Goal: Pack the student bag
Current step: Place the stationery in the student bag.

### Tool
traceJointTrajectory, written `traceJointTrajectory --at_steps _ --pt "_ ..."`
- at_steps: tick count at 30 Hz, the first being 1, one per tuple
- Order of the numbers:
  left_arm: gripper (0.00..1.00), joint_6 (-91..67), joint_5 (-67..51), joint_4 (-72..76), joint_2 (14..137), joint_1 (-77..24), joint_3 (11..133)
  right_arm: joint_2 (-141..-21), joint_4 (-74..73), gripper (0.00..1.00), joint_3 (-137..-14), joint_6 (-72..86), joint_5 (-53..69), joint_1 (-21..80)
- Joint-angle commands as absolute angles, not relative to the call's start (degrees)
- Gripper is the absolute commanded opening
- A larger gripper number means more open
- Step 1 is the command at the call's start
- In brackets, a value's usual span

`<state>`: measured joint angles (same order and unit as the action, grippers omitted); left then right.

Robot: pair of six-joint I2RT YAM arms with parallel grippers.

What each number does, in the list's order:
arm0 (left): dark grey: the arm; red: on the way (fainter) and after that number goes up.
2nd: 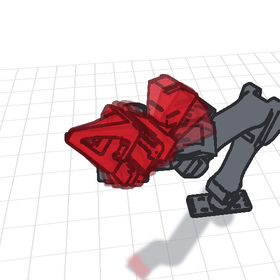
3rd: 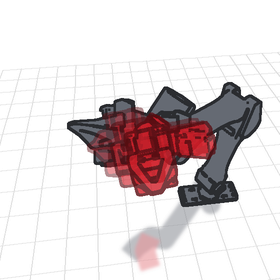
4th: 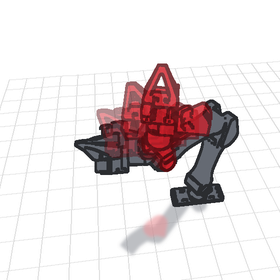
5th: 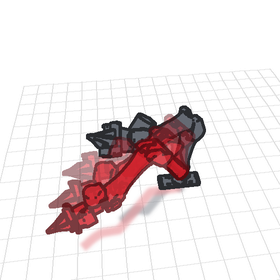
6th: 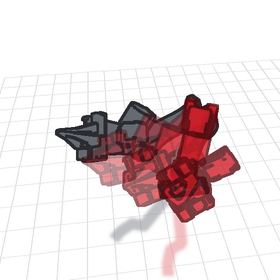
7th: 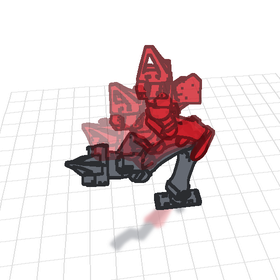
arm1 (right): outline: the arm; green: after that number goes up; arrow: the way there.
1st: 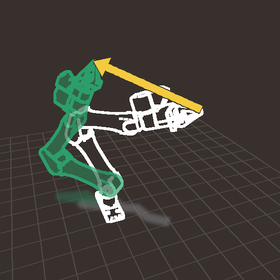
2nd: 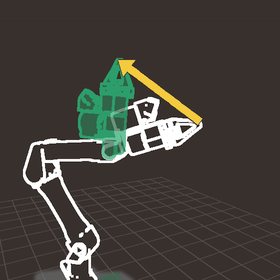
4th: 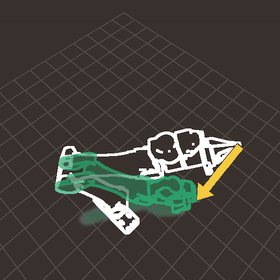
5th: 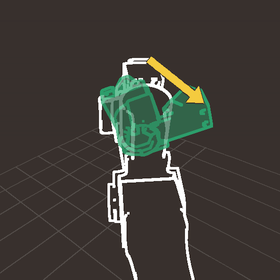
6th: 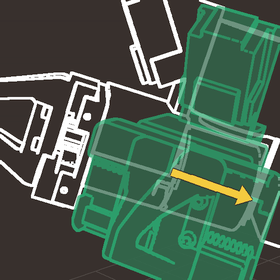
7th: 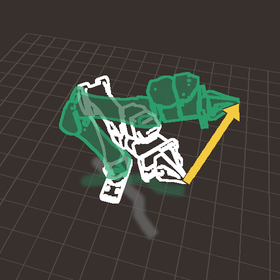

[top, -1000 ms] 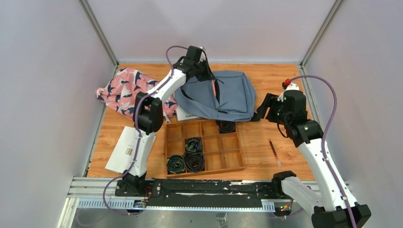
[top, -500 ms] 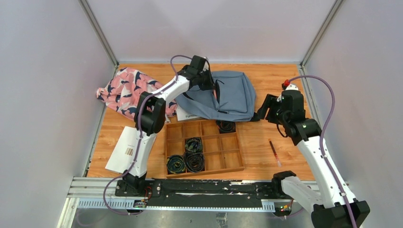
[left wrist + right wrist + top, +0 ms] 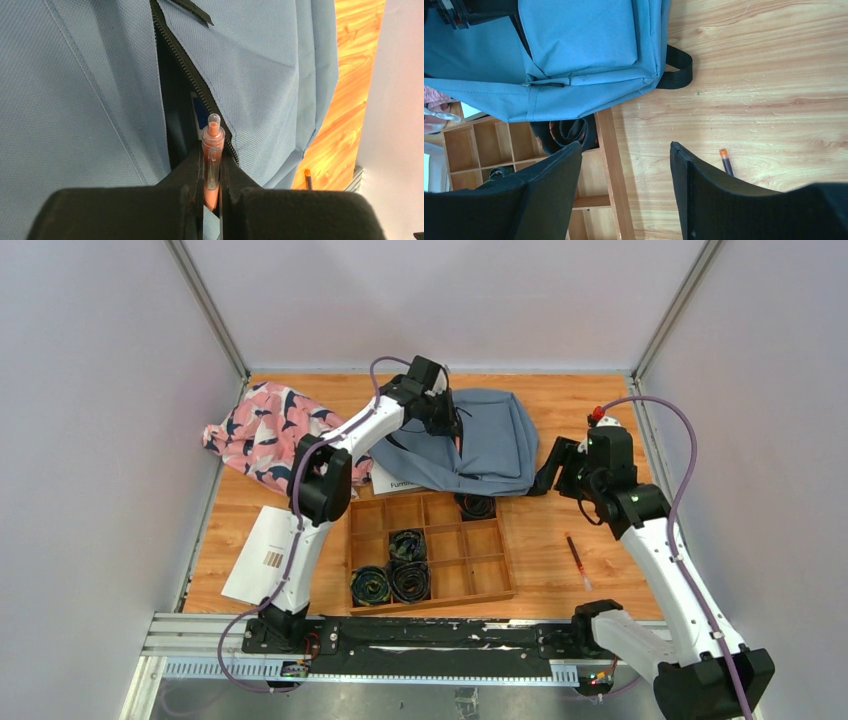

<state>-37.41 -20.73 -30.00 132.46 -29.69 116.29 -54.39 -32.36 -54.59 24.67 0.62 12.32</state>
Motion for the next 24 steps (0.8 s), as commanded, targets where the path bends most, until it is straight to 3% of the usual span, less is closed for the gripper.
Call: traceJointTrajectory --at_steps 1,6,12,14,24 --pt "0.02 -36.5 -25.8 -34.6 134.9 -30.0 119.5 -54.2 -31.8 0.71 -54.8 24.5 -3.3 11.6" --pt "0.33 -36.7 -27.2 -34.3 134.4 -30.0 118.9 -58.0 -39.7 0.76 -57.3 22.8 -11.7 9.0" --pt "0.51 -35.5 -26.0 -34.3 131.5 -29.8 118.5 -59.8 -44.6 0.81 -53.0 24.9 -2.5 -4.9" --pt "0.52 -35.2 -24.8 -34.1 129.8 -29.7 117.8 -60.8 -46.3 0.85 -51.5 26.5 -1.5 -7.9" --pt "0.42 -32.9 -22.2 -31.7 121.0 -29.6 112.4 -61.9 -49.2 0.85 -45.4 28.7 3.9 -18.3"
